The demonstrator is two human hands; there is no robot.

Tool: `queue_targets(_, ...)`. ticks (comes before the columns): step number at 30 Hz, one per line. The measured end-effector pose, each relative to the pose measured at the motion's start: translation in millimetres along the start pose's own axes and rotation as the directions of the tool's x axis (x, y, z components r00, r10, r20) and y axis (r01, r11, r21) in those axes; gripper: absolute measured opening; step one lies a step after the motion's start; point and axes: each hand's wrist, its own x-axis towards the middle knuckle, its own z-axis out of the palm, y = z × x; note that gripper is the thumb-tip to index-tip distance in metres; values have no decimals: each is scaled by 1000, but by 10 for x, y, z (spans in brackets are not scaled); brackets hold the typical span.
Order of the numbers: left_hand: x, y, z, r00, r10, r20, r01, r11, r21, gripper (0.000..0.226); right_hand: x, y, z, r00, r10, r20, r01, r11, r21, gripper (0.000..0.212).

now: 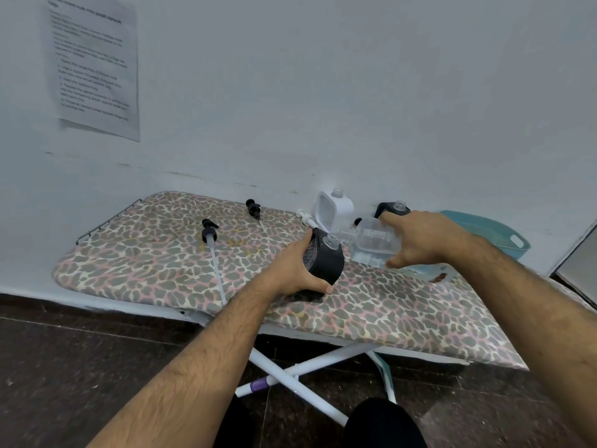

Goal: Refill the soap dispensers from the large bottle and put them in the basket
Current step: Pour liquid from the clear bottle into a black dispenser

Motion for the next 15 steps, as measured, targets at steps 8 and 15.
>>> queue_targets(8,4,-21,-9,1000,8,-3,-8,1000,-25,124,39,-13,-10,1000,-7,9,7,1000,-6,74)
queue_targets(15,14,-2,-13,1000,-8,-4,8,1000,-15,129,38,6,-40,1000,-3,14,3,1000,-9,75)
